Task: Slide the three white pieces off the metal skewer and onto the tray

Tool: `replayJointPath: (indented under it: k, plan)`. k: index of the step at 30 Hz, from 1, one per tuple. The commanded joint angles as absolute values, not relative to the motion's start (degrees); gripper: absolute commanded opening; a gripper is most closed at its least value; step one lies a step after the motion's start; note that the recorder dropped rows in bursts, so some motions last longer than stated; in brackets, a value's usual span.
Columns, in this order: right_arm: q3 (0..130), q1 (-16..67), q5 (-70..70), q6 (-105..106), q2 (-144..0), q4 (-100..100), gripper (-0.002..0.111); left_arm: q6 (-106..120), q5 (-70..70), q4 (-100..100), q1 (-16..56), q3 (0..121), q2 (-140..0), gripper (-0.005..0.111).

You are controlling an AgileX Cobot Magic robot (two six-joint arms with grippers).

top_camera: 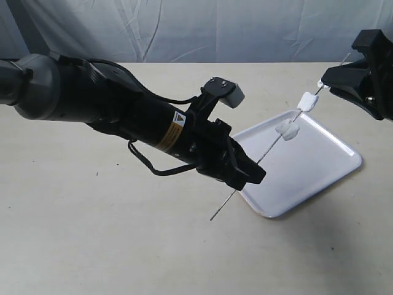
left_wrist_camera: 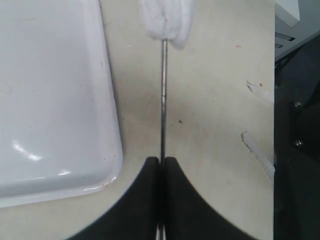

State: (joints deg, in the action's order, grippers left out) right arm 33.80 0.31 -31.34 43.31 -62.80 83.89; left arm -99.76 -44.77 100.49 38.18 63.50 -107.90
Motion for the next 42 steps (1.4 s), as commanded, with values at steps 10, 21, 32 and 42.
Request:
replayJointPath:
  k: [10, 21, 32, 42]
  plan:
    - [34.02, 0.18, -29.17, 43.77, -62.91, 83.77, 0.023, -100.07, -44.39, 99.79, 38.34, 63.78, -107.83, 0.000]
    - [34.02, 0.18, -28.81, 43.71, -63.78, 83.77, 0.023, -100.07, -45.01, 99.72, 38.34, 63.78, -107.82, 0.000]
    - [34.02, 0.18, -28.11, 43.83, -64.31, 83.77, 0.003, -100.07, -45.86, 99.43, 38.34, 63.78, -107.82, 0.000]
    - [34.02, 0.18, -26.75, 43.83, -64.31, 83.77, 0.001, -101.13, -47.89, 99.43, 38.34, 63.78, -107.82, 0.000]
